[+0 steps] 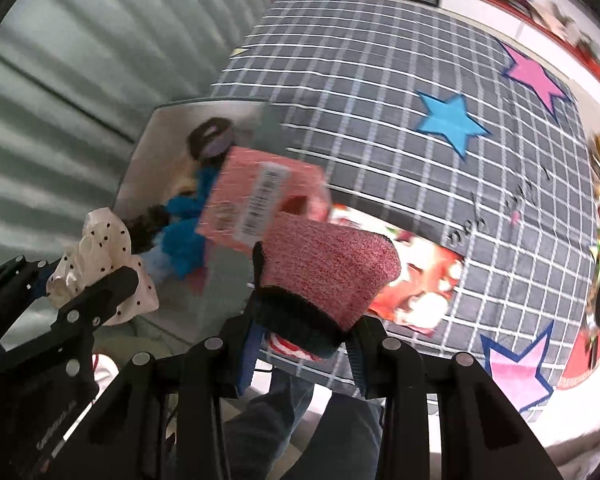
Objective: Organize soft objects
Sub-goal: 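Lift the scrunchie and pink knit item and carry both over the white box, then lower the scrunchie and pink knit item into the white box with both tools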
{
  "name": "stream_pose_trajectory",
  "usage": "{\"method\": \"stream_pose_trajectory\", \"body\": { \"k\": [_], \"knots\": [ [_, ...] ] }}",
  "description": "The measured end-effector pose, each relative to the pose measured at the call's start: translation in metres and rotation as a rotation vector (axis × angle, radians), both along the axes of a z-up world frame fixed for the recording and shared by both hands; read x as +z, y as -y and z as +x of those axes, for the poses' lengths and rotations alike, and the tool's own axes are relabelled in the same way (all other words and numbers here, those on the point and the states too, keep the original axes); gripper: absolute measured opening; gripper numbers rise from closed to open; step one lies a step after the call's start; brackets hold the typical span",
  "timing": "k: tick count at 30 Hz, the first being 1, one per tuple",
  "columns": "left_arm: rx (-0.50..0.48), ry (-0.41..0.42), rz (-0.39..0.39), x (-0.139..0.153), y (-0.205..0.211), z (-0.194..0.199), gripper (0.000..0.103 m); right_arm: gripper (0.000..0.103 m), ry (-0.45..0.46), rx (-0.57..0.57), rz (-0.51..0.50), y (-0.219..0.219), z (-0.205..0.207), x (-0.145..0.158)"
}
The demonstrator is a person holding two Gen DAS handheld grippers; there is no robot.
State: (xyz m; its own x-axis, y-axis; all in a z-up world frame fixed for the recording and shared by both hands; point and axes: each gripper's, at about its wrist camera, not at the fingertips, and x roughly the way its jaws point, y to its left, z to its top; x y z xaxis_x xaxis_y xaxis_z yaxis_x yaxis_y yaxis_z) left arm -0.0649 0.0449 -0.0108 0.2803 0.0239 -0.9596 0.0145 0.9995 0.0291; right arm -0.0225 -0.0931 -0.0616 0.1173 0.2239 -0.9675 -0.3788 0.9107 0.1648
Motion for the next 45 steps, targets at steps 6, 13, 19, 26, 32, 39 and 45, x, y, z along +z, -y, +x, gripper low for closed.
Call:
{"method": "stream_pose_trajectory", "body": {
  "k": [6,13,19,26,32,39,45],
  "knots": [
    [0.131,-0.009,-0.009,-0.006,-0.044,-0.014,0.036,0.039,0.001,0.094,-0.001,-0.043,-0.007,0.002],
    [0.222,-0.02,-0.028,-0.013,-0.075,-0.025,0.036,0.039,-0.007,0.187,-0.008,-0.087,-0.007,0.005],
    [0.267,-0.034,-0.036,-0.021,-0.089,-0.027,0.036,0.039,-0.019,0.234,-0.011,-0.114,-0.005,0.003],
    [0.286,-0.045,-0.043,-0.026,-0.096,-0.026,0.036,0.039,-0.023,0.258,-0.016,-0.129,-0.002,0.002],
    [0.283,-0.053,-0.044,-0.028,-0.098,-0.022,0.036,0.039,-0.03,0.258,-0.015,-0.132,0.001,0.001],
    [0.28,-0.063,-0.045,-0.032,-0.099,-0.019,0.036,0.039,-0.042,0.253,-0.017,-0.132,0.004,-0.001],
    [0.278,-0.069,-0.045,-0.033,-0.099,-0.017,0.036,0.039,-0.043,0.254,-0.017,-0.132,0.005,-0.002]
  ]
}}
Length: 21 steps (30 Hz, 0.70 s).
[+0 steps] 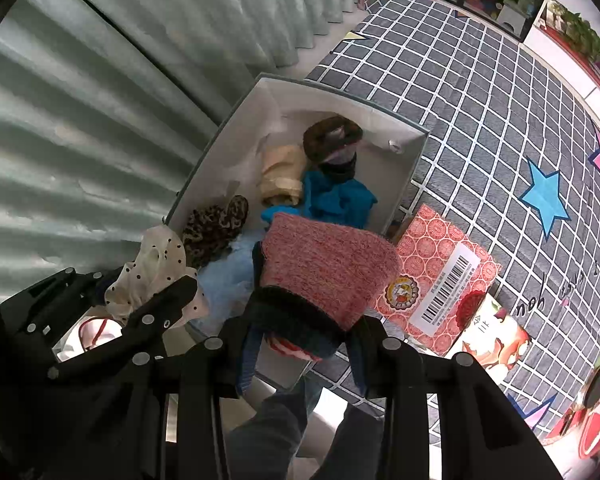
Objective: Organize soft objects
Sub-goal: 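Lower the scrunchie and pink knit item into the white box with both tools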
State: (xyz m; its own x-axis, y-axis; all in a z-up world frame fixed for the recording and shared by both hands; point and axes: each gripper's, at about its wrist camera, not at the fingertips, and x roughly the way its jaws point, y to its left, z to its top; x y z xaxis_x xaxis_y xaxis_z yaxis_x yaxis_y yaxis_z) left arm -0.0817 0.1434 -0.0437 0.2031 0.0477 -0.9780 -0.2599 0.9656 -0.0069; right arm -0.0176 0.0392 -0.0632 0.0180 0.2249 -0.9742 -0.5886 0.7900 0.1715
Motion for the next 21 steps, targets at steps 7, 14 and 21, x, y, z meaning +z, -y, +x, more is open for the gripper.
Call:
{"method": "stream_pose_trajectory", "body": {
  "k": [7,14,21],
  "knots": [
    [-0.001,-0.007,0.001,-0.0021,0.0006,0.0011,0.037,0.039,-0.005,0.004,0.001,-0.0003,0.0012,-0.0012],
    [-0.002,-0.01,0.001,-0.0036,0.001,0.0013,0.037,0.039,-0.009,0.004,0.001,-0.0011,0.0008,-0.0023],
    [-0.001,-0.021,-0.001,-0.0092,0.0001,0.0005,0.037,0.039,-0.016,0.006,-0.005,-0.0023,0.0019,-0.0055]
  ]
}}
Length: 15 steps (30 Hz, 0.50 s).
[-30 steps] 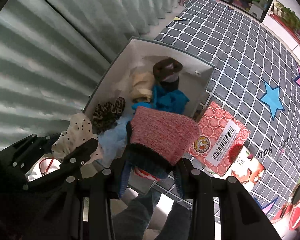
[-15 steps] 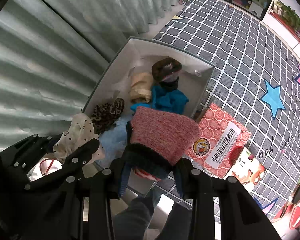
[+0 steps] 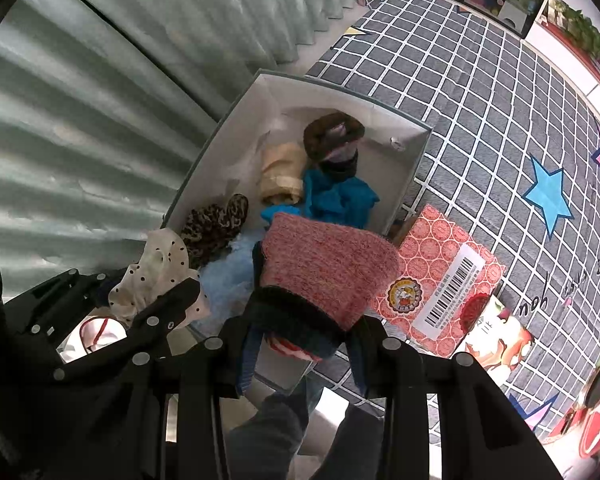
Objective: Organize soft objects
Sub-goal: 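Lower the scrunchie and pink knit item into the white box with both tools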
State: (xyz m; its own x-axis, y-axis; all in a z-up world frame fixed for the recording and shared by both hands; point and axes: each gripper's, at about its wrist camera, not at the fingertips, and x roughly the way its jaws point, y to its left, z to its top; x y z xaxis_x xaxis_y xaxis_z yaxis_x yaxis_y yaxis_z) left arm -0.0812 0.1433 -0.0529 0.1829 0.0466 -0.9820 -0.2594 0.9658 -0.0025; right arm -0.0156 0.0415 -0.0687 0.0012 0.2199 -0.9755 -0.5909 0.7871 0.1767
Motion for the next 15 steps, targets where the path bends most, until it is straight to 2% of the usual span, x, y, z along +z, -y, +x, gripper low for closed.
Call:
{"method": "stream_pose_trajectory", "body": {
  "k": [15],
  "knots": [
    [0.026,-0.013,0.017,-0.006,-0.017,0.02,0.037,0.039,-0.001,0.01,-0.006,-0.011,0.019,-0.001]
  ]
}}
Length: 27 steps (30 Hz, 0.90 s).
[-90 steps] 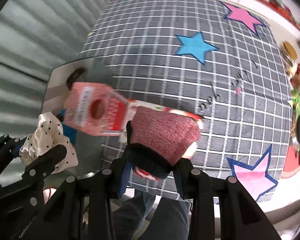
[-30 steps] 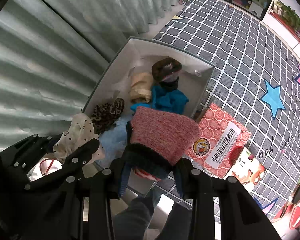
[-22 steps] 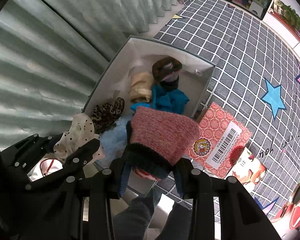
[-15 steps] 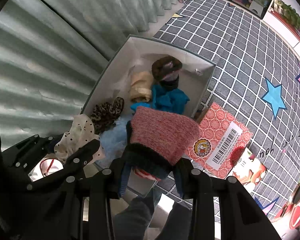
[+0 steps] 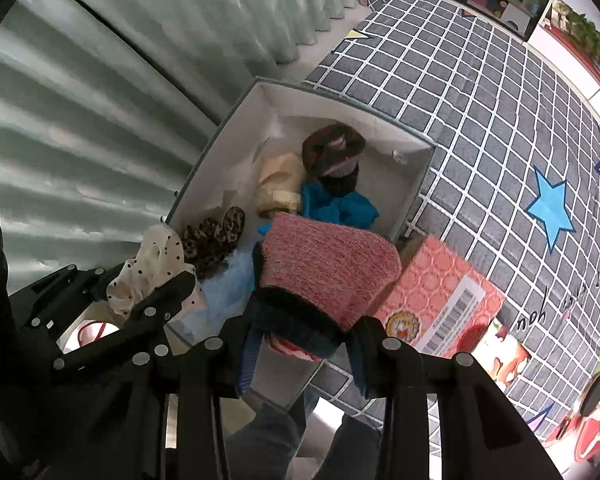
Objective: Organize soft objects
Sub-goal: 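Lower the scrunchie and pink knit item into the white box with both tools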
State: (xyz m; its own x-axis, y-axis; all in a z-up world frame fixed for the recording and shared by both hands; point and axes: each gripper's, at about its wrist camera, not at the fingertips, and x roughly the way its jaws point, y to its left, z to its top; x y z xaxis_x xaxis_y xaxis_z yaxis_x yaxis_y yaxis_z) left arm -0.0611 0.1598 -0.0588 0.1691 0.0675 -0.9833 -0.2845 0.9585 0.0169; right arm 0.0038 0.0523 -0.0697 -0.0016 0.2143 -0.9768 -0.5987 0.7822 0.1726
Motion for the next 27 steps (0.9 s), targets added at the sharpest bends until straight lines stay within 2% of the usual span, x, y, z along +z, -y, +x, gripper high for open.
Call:
{"method": "stream_pose_trajectory", "body": {
  "k": [16,27],
  "knots": [
    [0.027,-0.035,0.011,-0.021,-0.009,0.048,0.037,0.039,0.008,0.009,-0.038,-0.014,0.045,-0.015],
    [0.03,-0.07,0.018,-0.035,-0.006,0.06,0.037,0.039,-0.02,-0.012,-0.054,-0.013,0.063,-0.031]
  ]
}}
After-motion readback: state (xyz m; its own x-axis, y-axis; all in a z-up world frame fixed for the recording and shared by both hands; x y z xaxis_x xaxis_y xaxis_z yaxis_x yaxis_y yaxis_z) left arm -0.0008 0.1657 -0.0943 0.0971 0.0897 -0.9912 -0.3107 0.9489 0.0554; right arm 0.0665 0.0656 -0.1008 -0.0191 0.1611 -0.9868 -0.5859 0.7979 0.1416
